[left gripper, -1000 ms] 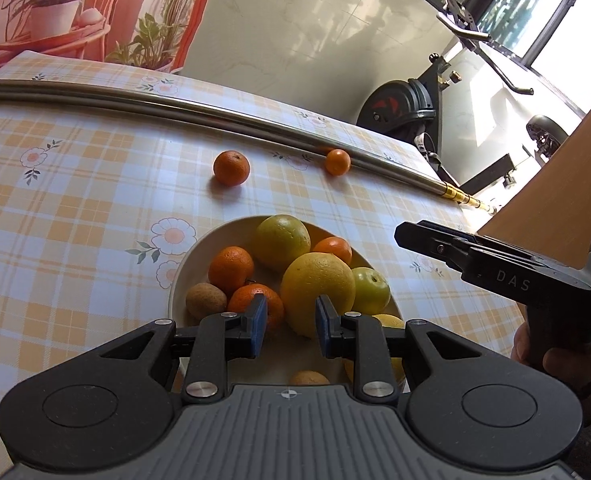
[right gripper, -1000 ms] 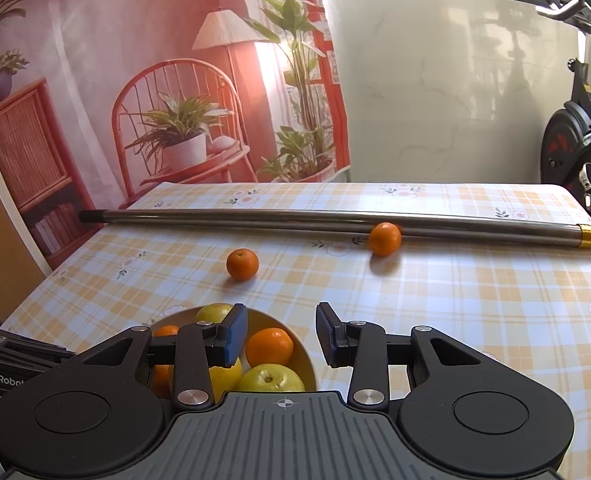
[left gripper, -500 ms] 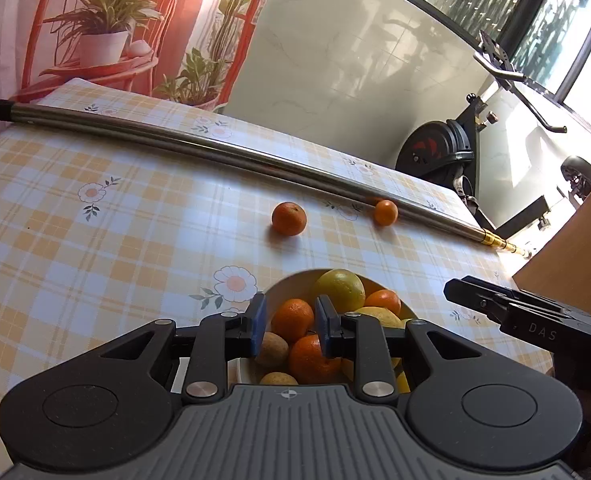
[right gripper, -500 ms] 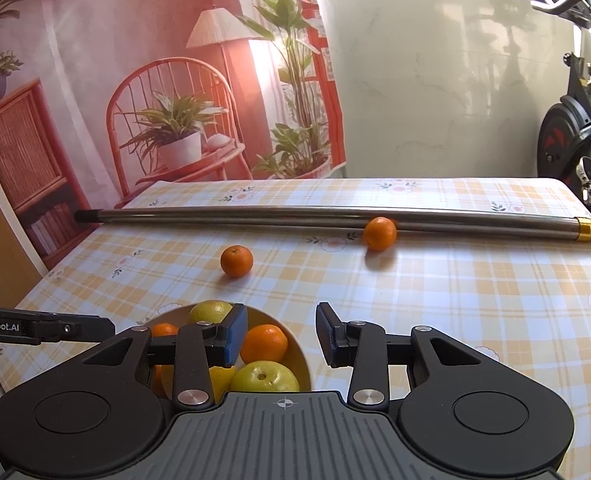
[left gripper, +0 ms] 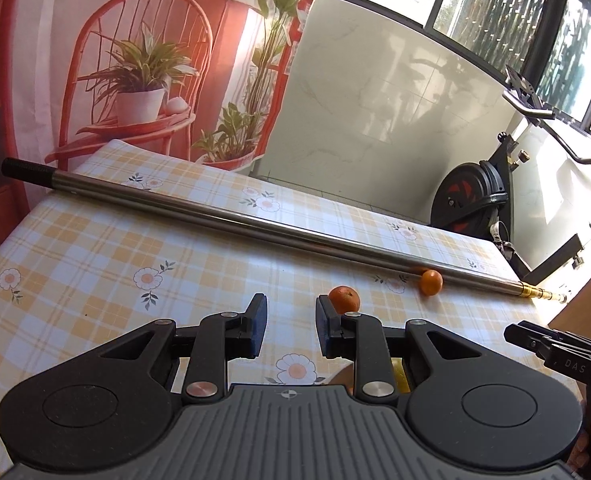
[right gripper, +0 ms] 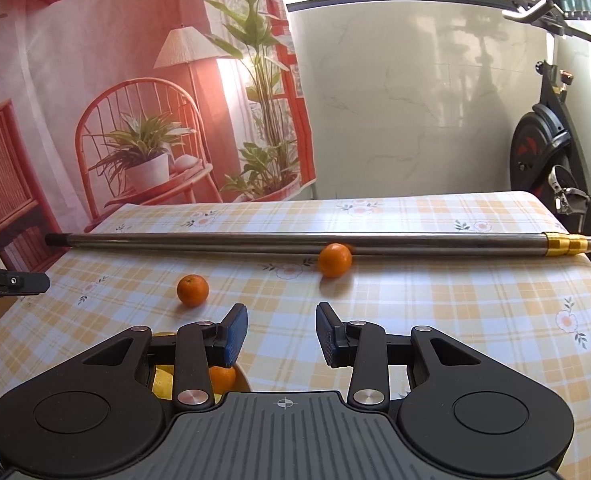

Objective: Organize fruits
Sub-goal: 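Move both tools from the plate toward the last two tangerines by the rod, then grasp a tangerine with the right tool while the left tool grasps another tangerine, then carry both tangerines over the white plate and lower them onto the fruit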

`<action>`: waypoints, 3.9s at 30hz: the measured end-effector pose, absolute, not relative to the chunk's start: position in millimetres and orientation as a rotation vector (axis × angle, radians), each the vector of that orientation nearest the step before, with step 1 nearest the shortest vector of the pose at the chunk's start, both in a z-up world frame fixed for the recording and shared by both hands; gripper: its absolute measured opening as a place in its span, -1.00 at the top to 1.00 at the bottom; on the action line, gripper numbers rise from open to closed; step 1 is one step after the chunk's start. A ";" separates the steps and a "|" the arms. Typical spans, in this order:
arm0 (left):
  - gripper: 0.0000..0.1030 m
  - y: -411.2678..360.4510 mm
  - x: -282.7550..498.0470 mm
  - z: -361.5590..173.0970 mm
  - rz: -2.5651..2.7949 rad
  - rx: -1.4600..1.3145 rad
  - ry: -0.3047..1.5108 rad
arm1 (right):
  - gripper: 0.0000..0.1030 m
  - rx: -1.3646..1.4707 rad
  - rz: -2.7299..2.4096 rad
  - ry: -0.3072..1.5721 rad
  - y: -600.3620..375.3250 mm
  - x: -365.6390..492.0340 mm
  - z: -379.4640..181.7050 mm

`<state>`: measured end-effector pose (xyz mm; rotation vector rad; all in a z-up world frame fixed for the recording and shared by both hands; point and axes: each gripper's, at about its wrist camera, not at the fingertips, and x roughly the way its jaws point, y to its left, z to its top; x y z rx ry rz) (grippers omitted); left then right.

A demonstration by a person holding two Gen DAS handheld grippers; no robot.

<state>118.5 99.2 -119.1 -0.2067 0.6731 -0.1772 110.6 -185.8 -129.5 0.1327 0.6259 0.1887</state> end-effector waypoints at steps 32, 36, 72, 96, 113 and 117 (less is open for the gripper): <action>0.46 77.8 174.0 -137.9 -0.121 -0.156 0.713 | 0.18 -0.049 0.131 0.558 -175.6 247.0 -210.4; 0.46 71.4 179.5 -140.8 -0.138 -0.153 0.723 | 0.18 -0.037 0.112 0.574 -177.0 258.7 -215.5; 0.22 11.8 244.0 -201.9 -0.294 -0.048 0.894 | 0.32 0.052 0.159 0.611 -190.2 256.8 -220.6; 0.25 27.6 181.8 -155.9 -0.311 -0.071 0.760 | 0.32 0.069 0.150 0.603 -194.3 255.4 -220.3; 0.25 54.4 111.4 -148.0 -0.345 -0.146 0.773 | 0.32 0.158 0.230 0.560 -175.2 155.4 -150.7; 0.25 56.2 101.4 -149.0 -0.360 -0.130 0.786 | 0.32 0.153 0.264 0.549 -163.6 124.3 -131.2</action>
